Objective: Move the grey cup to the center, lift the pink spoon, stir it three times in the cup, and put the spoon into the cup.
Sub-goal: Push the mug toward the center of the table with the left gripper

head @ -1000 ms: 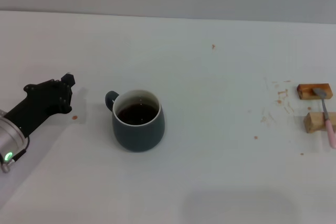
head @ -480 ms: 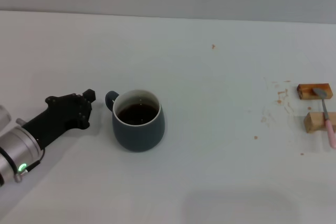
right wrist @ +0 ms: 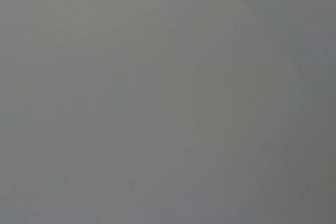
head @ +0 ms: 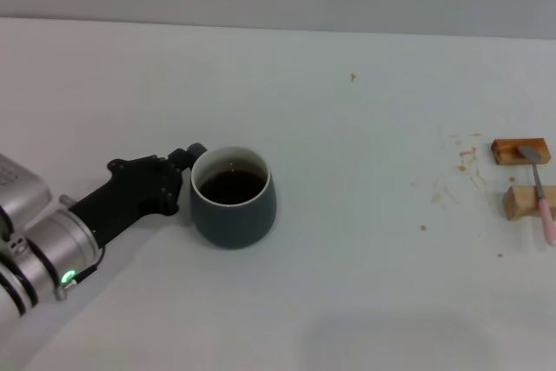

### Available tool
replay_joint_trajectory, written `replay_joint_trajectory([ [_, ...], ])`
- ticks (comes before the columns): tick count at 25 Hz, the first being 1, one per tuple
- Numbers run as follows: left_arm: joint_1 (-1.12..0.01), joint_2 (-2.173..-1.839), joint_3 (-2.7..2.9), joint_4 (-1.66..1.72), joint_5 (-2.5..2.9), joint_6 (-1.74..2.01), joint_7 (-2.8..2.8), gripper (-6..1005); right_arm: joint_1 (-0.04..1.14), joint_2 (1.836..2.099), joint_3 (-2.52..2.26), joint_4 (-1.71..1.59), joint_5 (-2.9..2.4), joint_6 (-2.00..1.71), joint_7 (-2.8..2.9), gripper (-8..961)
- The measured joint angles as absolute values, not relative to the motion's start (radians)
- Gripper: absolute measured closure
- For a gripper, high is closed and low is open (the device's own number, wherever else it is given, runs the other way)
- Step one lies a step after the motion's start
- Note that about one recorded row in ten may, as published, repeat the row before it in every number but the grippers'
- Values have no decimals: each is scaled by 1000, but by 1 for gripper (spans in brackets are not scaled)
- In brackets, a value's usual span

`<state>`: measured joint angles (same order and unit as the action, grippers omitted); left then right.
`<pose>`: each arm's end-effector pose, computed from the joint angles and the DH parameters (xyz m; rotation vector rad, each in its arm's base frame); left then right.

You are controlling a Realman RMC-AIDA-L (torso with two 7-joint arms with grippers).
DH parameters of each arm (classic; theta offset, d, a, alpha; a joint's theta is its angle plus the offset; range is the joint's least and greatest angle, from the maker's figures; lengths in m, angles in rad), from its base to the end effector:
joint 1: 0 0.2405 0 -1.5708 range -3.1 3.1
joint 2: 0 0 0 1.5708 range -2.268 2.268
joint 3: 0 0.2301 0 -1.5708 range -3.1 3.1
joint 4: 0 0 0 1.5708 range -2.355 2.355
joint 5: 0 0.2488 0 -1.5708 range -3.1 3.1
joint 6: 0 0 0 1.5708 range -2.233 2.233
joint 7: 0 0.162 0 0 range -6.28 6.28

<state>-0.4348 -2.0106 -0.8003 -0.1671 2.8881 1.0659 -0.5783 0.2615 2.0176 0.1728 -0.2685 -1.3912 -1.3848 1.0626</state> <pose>-0.3259 0.3288 -0.0816 -2.1676 -0.6897 -0.6843 0.4456 0.2609 0.1426 -1.0601 0.8509 1.0868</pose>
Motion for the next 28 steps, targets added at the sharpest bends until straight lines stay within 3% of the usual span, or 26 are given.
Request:
replay_joint_trajectory([
  [9, -471, -2045, -789, -160, 2888, 1047, -576, 988, 266, 2017, 170, -269, -1393, -1366, 1061, 954],
  [28, -489, -2056, -762, -168, 2889, 1019, -584, 985, 286, 2005, 148, -270, -1394, -1337, 1060, 953],
])
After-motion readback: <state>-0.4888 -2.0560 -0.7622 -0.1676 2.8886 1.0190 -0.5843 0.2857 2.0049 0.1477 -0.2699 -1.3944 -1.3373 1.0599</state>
